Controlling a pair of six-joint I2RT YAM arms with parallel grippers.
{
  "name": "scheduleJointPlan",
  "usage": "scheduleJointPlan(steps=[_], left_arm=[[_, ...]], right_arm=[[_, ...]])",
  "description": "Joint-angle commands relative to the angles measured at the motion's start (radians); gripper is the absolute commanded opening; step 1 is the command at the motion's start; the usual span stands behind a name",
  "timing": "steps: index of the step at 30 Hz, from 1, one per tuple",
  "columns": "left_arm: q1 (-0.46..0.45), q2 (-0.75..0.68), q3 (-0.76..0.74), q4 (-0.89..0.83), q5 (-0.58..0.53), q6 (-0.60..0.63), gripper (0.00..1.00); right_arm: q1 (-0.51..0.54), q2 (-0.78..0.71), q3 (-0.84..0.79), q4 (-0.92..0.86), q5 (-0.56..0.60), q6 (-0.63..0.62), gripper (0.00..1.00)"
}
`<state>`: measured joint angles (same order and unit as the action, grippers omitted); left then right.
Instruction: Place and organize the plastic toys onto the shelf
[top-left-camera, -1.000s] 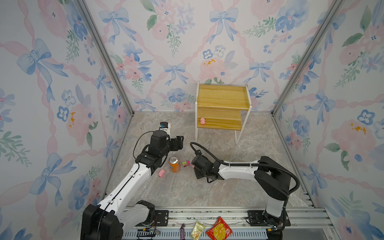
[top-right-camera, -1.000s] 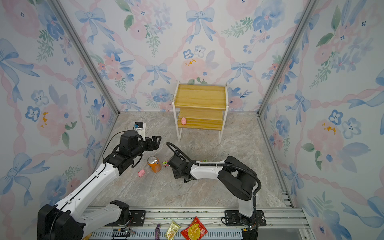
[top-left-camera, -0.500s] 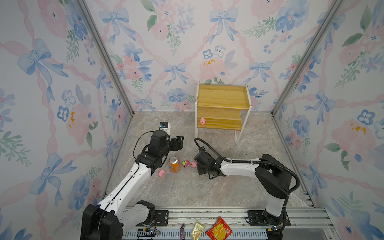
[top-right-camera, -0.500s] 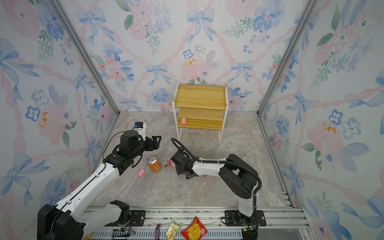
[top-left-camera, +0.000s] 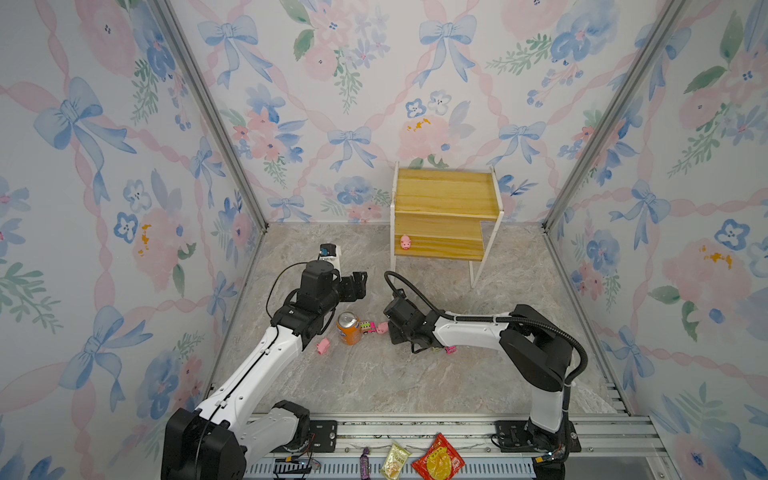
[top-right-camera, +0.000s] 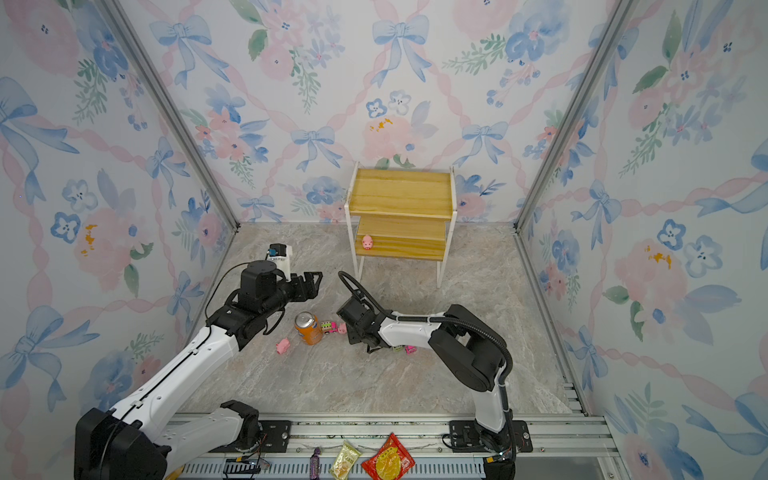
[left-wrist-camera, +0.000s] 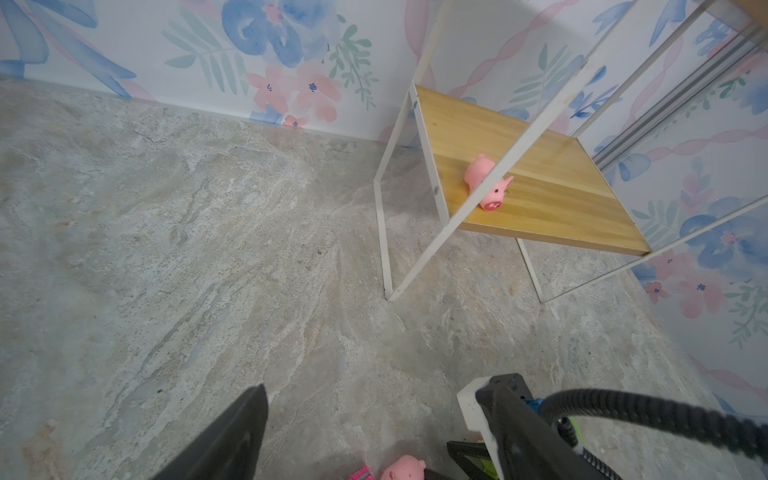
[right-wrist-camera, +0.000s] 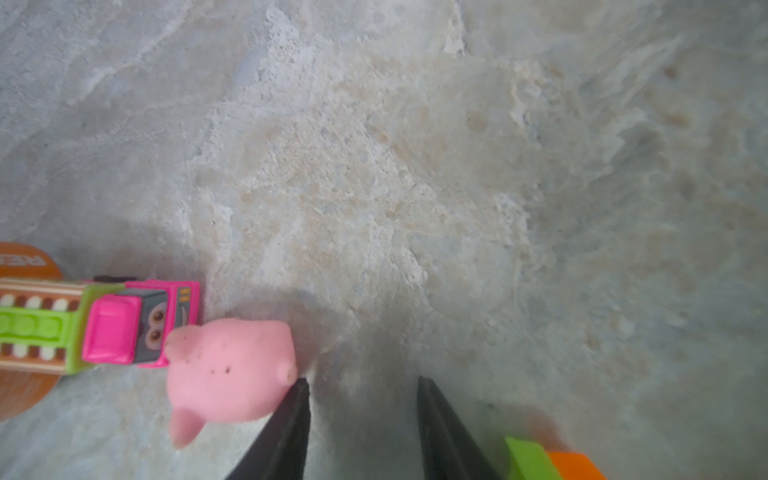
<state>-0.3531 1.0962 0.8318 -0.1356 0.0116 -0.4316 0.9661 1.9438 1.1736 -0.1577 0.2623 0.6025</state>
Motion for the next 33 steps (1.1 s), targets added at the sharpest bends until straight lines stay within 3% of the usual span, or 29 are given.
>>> scheduleJointPlan(steps=[1,14,24,33], left_arm=[[0.002,0.004,-0.016,0.008,-0.010,0.011,0.86],[0.005,0.005,-0.014,0.008,-0.009,0.013,0.86],[0.006,0.004,-0.014,0.008,-0.006,0.011,0.86],[0.006,0.004,-0.014,0.008,-0.007,0.011,0.86]], right_arm=[[-0.018,0.028,0.046,0.015,0.004,0.010,0.45],[-0.026,0.103,0.134,0.070,-0.025,0.016,0.46],[-0.054,0.099,0.147,0.138,-0.031,-0.046,0.51],[-0.046,-0.042,-0.048,0.315,-0.050,-0.144,0.58]])
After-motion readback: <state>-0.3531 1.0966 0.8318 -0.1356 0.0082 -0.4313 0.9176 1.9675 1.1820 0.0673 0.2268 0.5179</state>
